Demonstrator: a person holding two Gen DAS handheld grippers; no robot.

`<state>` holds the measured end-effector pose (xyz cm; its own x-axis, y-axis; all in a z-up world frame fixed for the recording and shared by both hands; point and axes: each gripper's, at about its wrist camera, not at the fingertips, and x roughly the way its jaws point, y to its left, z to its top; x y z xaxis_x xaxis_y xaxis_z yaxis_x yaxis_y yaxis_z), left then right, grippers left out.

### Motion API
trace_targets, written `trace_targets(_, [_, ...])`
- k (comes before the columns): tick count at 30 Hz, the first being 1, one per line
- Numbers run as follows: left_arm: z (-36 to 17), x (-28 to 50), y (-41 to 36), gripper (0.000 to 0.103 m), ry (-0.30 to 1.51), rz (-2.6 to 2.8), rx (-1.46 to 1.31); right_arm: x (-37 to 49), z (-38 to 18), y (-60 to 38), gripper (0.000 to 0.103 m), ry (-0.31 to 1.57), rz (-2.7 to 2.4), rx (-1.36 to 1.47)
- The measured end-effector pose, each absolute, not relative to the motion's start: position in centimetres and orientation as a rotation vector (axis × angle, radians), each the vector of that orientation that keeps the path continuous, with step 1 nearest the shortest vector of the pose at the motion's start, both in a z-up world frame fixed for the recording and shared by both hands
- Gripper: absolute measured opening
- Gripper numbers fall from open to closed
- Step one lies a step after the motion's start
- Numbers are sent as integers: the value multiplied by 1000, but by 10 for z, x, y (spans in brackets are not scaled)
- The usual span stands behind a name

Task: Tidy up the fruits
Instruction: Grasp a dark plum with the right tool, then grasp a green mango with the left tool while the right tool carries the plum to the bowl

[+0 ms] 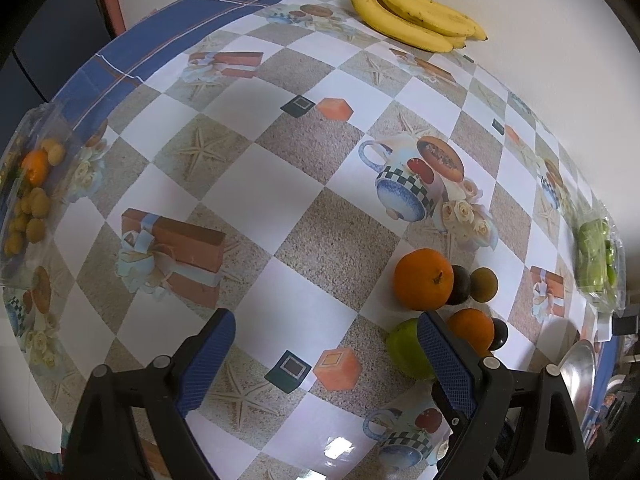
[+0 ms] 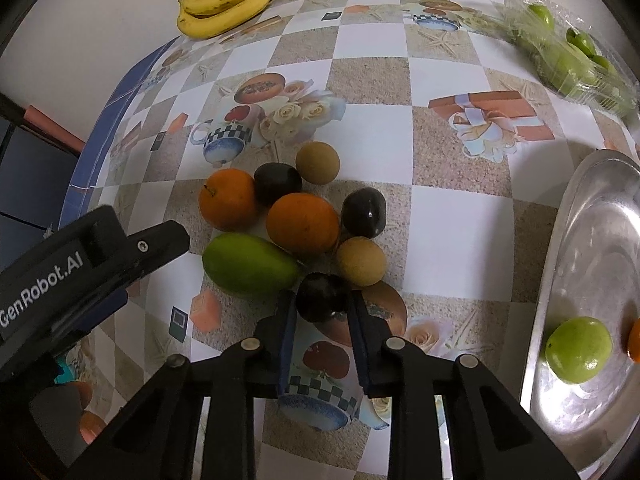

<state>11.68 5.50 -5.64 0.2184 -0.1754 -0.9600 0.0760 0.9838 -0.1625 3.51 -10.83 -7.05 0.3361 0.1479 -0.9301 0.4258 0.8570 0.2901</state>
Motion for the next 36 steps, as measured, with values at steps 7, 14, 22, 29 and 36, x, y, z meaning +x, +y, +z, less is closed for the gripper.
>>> trace_targets(7, [-57,116,51,94,1344,-192,-84,33,-70,-107,24,1222,-183,570])
trace_targets(14, [-56,114,37,94,1351,-263,-62,22,-55,-119,24,1182,-187,609])
trace_targets(22, [-57,108,12,93,1352,-374,29,4,-42,-142,24,1160,-221,652])
trace_targets(29, [-61,100,-11,92,1337,-441,158,-13,-30,-164,24,1116,-258,685])
trace_targets(36, [-69,92,-29,87,1325,-469,276,-20,-29,-170,24,1110,-268,696])
